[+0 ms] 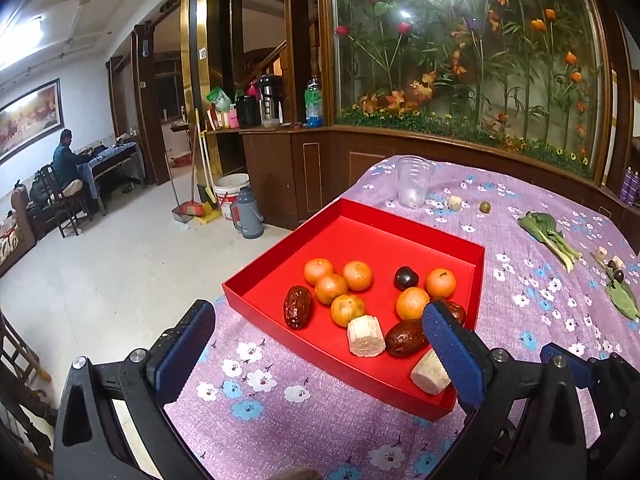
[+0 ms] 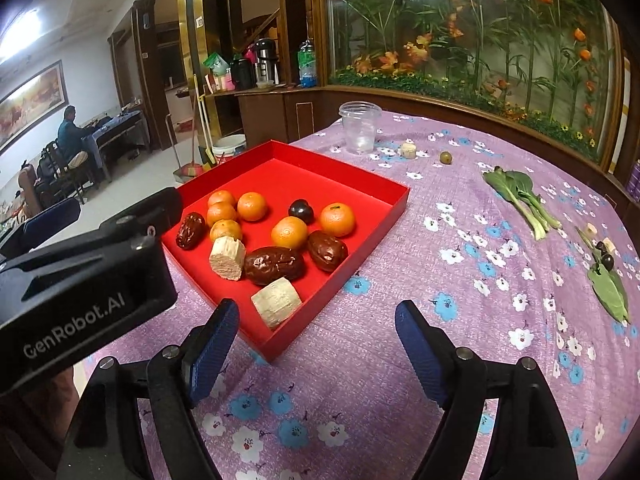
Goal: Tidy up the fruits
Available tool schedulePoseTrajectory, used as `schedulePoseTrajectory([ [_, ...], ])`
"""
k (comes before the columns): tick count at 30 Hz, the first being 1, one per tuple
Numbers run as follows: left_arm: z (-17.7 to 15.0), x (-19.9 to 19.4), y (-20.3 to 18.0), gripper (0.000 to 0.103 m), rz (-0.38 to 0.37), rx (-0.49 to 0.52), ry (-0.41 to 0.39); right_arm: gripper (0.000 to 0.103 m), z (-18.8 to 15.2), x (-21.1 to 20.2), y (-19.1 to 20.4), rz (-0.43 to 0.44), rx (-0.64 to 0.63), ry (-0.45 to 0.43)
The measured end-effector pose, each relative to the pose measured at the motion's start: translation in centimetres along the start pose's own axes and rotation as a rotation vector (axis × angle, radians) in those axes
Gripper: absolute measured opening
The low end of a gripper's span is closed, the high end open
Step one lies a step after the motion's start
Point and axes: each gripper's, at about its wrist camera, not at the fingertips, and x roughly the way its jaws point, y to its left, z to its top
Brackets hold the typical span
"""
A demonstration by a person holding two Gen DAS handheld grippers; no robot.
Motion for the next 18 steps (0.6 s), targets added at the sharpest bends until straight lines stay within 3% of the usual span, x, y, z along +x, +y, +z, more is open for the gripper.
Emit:
schedulePoseTrajectory([
  [18, -0.4, 3.6, 1.6, 0.103, -0.049, -0.068, 0.105, 0.086, 1.3, 2.0, 1.6, -0.008, -0.04, 0.031],
])
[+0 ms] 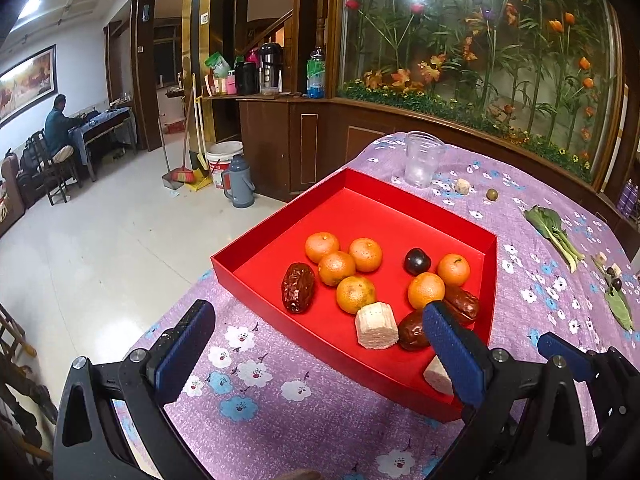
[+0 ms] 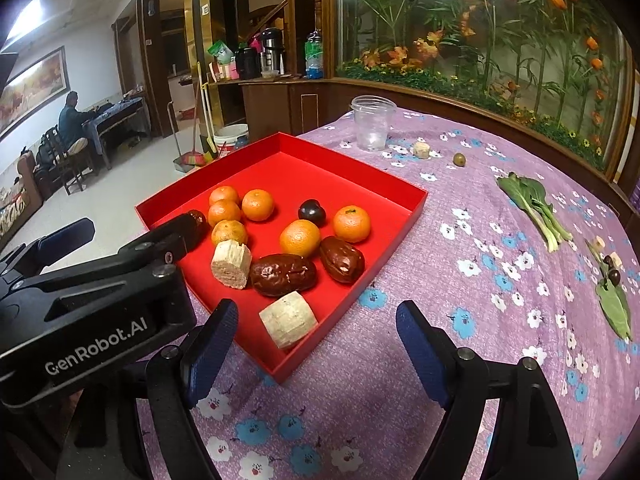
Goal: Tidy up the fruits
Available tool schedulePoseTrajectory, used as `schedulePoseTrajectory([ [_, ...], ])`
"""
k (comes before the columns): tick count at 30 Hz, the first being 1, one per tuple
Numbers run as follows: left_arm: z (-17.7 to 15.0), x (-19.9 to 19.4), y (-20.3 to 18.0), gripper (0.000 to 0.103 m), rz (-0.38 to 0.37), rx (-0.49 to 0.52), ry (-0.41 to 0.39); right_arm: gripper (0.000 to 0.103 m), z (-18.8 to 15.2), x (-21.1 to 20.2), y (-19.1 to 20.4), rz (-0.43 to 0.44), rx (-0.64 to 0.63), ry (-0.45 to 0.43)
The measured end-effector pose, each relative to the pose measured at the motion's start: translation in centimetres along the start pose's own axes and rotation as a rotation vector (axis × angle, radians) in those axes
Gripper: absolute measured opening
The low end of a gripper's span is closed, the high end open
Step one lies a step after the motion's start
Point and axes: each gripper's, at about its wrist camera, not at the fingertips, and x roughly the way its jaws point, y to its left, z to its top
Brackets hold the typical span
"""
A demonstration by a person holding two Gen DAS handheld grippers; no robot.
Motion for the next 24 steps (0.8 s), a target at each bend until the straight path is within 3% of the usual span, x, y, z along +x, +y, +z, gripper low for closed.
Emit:
schedulePoseTrajectory([
  [12, 0.2, 1.0, 0.7, 0.103, -0.029, -0.032, 0.029, 0.086, 0.6, 0.9, 0.9, 0.006, -0.028, 0.014],
  [24, 0.9, 0.4, 1.1, 0.103, -0.008, -0.053, 0.04, 0.086, 0.9, 1.3, 0.9, 0.019, -0.013, 0.024],
])
